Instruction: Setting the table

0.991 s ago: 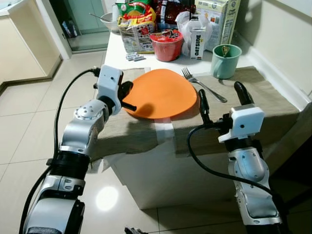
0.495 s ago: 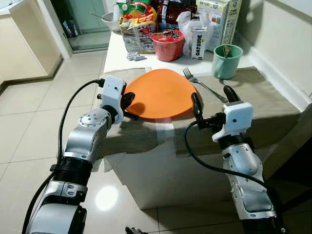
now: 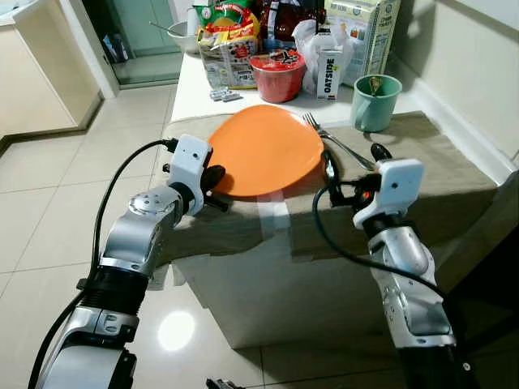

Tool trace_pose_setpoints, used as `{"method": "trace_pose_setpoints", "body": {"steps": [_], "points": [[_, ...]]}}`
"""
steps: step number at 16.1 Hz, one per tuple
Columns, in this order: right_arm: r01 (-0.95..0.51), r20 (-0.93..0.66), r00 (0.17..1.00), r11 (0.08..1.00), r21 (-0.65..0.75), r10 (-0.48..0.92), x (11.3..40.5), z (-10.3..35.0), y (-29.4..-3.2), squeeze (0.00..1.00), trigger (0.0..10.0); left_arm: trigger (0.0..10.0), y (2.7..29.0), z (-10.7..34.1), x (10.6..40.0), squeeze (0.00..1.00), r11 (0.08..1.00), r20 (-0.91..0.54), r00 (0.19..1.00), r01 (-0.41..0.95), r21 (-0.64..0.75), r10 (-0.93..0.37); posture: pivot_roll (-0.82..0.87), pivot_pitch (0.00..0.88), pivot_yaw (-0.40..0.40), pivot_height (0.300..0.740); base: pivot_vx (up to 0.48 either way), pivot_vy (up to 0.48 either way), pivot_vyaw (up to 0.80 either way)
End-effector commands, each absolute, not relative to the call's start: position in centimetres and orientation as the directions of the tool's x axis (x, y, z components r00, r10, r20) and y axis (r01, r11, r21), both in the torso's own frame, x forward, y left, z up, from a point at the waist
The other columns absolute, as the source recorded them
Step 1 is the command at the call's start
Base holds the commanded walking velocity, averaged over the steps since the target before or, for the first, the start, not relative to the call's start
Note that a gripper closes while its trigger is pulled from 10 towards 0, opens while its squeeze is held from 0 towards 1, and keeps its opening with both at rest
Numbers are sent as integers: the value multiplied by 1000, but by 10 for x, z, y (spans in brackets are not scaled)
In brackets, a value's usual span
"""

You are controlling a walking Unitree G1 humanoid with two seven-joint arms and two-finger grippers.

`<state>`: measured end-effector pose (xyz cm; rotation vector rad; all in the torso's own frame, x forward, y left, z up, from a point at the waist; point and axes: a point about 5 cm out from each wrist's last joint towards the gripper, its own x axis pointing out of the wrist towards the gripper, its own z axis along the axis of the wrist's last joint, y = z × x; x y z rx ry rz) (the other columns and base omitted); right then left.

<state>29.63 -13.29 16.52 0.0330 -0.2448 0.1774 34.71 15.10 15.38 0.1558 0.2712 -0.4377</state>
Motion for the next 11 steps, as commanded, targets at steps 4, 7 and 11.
{"method": "trace_pose_setpoints", "body": {"steps": [4, 7, 11], "points": [[-192, 183, 971, 954, 229, 151, 309, 168, -135, 0, 10000, 10000, 159, 142, 340, 0, 880, -370, 840, 463, 107, -397, -106, 0, 89, 740, 0, 0, 0], [-257, 148, 966, 869, 423, 213, 316, 168, -124, 0, 10000, 10000, 159, 145, 338, 0, 871, -356, 838, 478, 113, -414, -108, 0, 89, 740, 0, 0, 0], [-351, 152, 935, 780, 518, 320, 321, 171, -104, 0, 10000, 10000, 148, 148, 328, 0, 831, -318, 804, 551, 78, -503, -101, 0, 89, 740, 0, 0, 0]]}}
